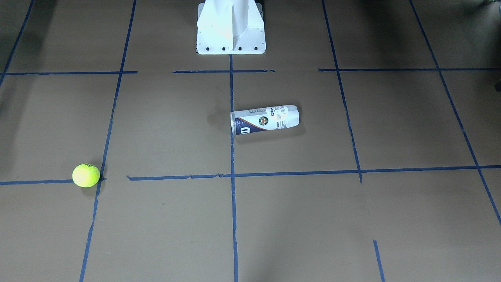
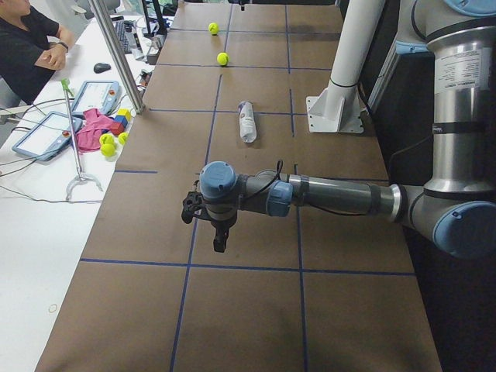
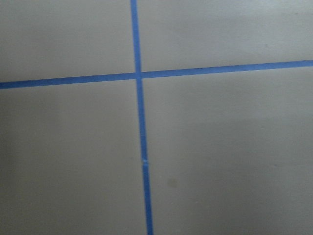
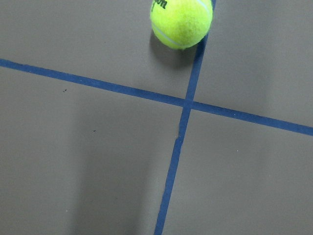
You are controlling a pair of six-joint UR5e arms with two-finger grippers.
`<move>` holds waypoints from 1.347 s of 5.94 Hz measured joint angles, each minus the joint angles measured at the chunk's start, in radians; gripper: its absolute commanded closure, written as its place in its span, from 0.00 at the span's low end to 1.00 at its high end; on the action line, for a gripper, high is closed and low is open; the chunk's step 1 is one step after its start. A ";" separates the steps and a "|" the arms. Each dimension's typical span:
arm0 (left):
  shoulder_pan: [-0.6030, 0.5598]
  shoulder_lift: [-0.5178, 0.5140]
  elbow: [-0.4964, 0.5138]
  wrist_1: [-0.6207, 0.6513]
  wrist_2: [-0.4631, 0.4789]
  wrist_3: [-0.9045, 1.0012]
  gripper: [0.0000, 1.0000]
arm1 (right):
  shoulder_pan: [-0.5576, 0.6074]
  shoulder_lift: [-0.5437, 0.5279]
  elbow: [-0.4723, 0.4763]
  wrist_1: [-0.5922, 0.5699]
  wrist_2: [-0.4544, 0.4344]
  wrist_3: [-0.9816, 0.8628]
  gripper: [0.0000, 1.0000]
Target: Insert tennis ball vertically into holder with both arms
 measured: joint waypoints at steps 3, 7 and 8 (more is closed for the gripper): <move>0.198 -0.151 -0.011 -0.188 0.005 -0.003 0.01 | -0.011 -0.024 0.002 0.043 0.021 0.000 0.00; 0.507 -0.525 -0.039 -0.198 0.092 -0.104 0.00 | -0.014 -0.056 0.002 0.045 0.069 -0.001 0.00; 0.600 -0.586 -0.040 -0.192 0.162 -0.127 0.00 | -0.014 -0.065 0.004 0.045 0.070 -0.002 0.00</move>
